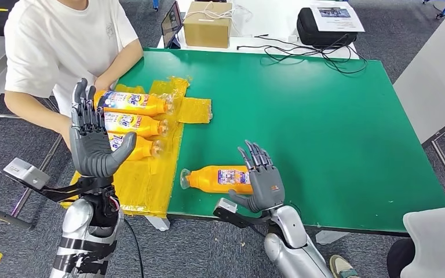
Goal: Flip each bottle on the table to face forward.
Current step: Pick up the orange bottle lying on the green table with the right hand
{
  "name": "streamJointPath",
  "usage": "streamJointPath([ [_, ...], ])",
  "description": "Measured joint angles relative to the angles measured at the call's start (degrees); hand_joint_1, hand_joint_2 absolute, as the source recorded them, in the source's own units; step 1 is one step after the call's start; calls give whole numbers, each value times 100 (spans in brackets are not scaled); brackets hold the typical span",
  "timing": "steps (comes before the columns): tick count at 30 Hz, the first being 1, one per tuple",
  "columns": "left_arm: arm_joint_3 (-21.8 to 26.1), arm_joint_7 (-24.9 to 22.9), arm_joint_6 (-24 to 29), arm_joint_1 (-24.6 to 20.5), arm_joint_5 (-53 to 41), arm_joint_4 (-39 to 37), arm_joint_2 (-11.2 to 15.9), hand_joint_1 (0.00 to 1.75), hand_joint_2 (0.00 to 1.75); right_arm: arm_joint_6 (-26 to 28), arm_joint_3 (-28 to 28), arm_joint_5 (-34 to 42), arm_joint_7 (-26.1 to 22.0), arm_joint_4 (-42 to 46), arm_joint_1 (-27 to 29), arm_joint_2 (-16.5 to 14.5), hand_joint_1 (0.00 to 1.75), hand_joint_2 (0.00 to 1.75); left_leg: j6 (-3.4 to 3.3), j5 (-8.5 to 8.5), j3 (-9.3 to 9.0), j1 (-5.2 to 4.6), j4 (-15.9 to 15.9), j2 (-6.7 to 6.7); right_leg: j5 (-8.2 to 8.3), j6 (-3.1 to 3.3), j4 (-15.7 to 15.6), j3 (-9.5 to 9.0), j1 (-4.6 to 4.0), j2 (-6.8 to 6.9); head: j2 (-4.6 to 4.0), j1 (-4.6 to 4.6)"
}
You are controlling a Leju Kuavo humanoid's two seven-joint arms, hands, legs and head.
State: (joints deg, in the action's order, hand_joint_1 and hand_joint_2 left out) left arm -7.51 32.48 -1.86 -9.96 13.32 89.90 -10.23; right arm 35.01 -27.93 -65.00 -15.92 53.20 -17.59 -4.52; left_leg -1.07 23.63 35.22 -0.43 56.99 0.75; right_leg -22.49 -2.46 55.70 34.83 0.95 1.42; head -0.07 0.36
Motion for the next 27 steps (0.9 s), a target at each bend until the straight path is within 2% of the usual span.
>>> streamJointPath([
  [6, -56, -83, 331, 83, -216, 6, -34, 0, 175, -635, -110, 2, 482, -430, -329, 65, 0, 175, 0, 0, 0, 1, 0, 0, 0, 0, 0, 0, 0, 0, 0, 1],
  [15, -232, -774, 1292, 31, -863, -215, -39, 0, 175, -1595, -245, 126, 1136, -1134, -736, 57, 0, 175, 0, 0, -2, -1, 1, 1, 1, -1, 0, 0, 1, -2, 0, 1],
  [19, -301, -914, 1421, 22, -904, -333, -38, 0, 175, -1870, -348, 53, 1509, -1334, -924, 42, 0, 175, 0, 0, -6, 0, 1, 5, 1, -1, -1, -1, 0, -5, 0, 0],
  [22, -327, -1037, 1470, 22, -904, -379, -35, 0, 175, -2271, -441, 25, 1811, -1434, -1087, 49, 0, 175, 0, 1, -19, 0, 0, 7, 2, 0, -2, -9, 0, -10, 0, 0],
  [24, -335, -1108, 1480, 20, -900, -406, -33, 0, 175, -2561, -508, 34, 1968, -1506, -1210, 65, 50, 175, 0, 2, -35, 0, 0, 9, 2, 1, -4, -21, 0, -14, 0, 0],
  [26, -345, -1168, 1462, 13, -896, -435, -31, 0, 175, -2809, -580, 55, 2066, -1578, -1322, 92, 137, 175, 0, 3, -51, 0, 0, 9, 2, 1, -5, -34, 1, -15, 0, 1],
  [27, -353, -1189, 1448, 5, -895, -451, -29, 0, 175, -2911, -614, 75, 2090, -1610, -1370, 108, 156, 175, -1, 3, -57, 0, 0, 9, 3, 0, -5, -41, 1, -14, 0, 1],
])
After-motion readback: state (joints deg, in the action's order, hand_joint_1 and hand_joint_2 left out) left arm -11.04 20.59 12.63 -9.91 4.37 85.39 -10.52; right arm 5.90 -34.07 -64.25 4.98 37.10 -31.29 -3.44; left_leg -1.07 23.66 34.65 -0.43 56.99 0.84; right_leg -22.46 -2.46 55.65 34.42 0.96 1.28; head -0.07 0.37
